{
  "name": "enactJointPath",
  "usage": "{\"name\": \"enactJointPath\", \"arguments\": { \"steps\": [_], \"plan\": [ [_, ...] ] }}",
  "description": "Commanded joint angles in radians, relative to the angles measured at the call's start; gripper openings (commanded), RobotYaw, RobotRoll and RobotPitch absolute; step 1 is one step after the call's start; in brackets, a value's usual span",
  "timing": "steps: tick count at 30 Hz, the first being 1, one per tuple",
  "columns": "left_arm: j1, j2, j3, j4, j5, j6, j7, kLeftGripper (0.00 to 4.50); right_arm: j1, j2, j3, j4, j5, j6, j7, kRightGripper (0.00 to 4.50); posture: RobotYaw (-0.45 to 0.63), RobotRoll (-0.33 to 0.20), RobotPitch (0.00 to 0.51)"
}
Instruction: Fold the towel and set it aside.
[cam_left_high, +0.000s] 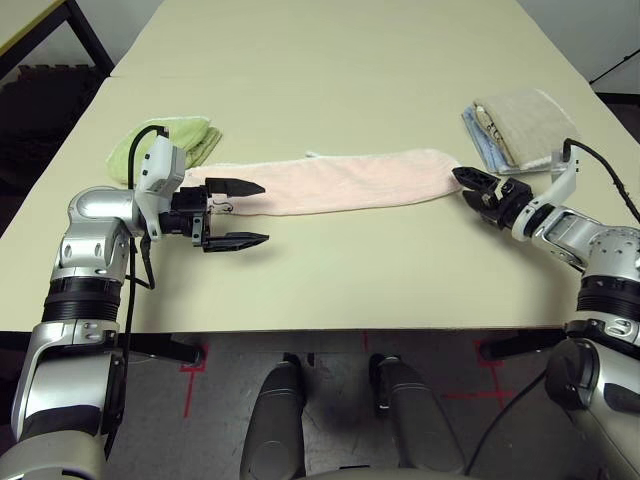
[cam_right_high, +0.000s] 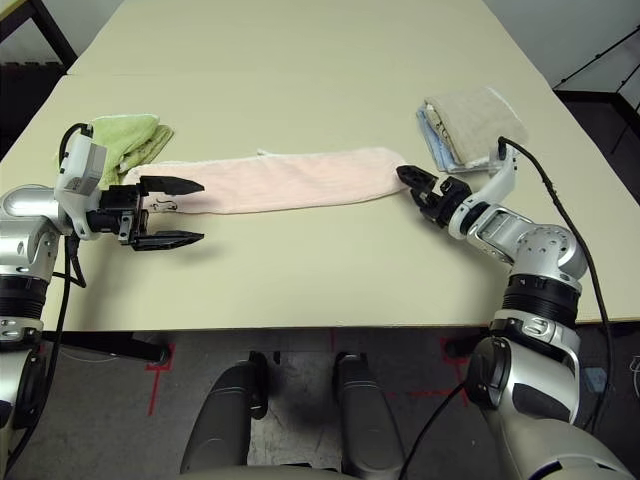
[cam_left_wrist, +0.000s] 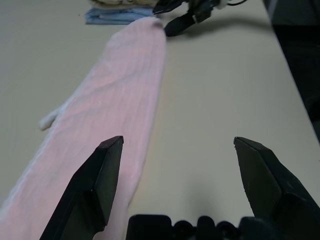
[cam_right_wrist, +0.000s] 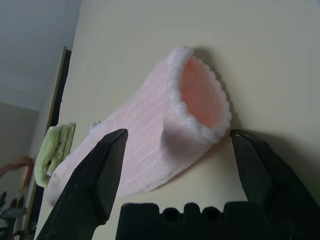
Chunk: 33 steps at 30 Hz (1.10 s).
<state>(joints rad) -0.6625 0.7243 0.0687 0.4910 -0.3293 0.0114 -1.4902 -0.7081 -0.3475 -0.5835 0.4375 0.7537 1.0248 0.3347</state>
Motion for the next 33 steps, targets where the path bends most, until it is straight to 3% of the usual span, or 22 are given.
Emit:
{"name": "enactJointPath", "arguments": {
  "steps": [1,6,13,16,26,33],
  "plan": [
    [-0.009,0.009,0.001,0.033,0.025,-0.002,0.046,4.48,0.005,0.016,0.016,0.026,-0.013,-0.013,-0.032,4.48,0.01,0.0,0.21],
    [-0.019,0.014,0.004,0.073,0.038,0.008,0.103,4.48,0.01,0.026,0.033,0.013,-0.004,-0.017,-0.04,4.48,0.01,0.0,0.211],
    [-0.02,-0.009,0.055,0.062,-0.02,0.083,0.174,4.48,0.002,0.034,0.018,0.018,0.012,-0.027,-0.073,4.48,0.01,0.0,0.208],
    [-0.01,-0.011,0.058,0.051,-0.022,0.065,0.167,4.5,0.002,0.035,0.027,0.018,0.011,-0.03,-0.077,3.87,0.01,0.0,0.208],
    [0.009,0.004,0.05,0.038,-0.015,0.056,0.145,4.5,0.021,0.025,0.013,0.006,0.02,-0.035,-0.081,0.05,0.0,0.0,0.204],
    [0.014,0.011,0.052,0.035,-0.014,0.054,0.136,4.5,0.086,0.008,-0.02,-0.076,0.065,0.008,-0.104,0.02,0.0,0.0,0.201]
  ]
}}
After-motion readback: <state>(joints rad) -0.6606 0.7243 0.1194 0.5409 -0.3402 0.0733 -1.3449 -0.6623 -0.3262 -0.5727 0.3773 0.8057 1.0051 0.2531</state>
